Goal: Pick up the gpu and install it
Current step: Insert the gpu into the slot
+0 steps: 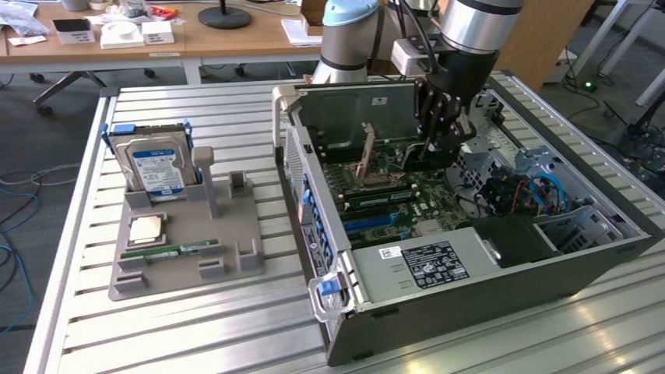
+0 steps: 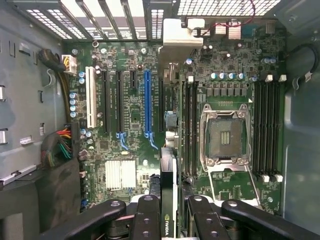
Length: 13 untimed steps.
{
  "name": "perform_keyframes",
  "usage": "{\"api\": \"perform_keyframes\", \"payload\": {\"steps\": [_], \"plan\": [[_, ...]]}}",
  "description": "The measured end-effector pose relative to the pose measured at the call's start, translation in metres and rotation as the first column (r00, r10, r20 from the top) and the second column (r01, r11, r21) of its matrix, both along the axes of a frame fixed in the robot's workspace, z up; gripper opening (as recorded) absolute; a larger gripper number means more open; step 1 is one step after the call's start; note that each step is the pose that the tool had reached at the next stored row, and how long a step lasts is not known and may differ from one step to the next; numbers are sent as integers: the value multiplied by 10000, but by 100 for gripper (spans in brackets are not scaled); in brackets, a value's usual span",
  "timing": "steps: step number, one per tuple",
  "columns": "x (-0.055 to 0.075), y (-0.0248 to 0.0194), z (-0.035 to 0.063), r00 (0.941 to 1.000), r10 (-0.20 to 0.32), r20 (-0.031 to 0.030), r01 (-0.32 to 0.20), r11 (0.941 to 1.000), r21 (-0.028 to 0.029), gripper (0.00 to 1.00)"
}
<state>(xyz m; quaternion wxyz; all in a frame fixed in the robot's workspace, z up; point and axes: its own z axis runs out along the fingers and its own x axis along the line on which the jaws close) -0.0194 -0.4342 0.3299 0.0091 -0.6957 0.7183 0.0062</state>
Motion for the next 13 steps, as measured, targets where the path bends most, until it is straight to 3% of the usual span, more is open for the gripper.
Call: {"api": "perform_keyframes", "payload": {"steps": [5,13], "plan": [[0,-49,-1,10000,-1,-1,1,10000,-2,26],[0,-53,-14,10000,-1,1,1,10000,-1,26]]}}
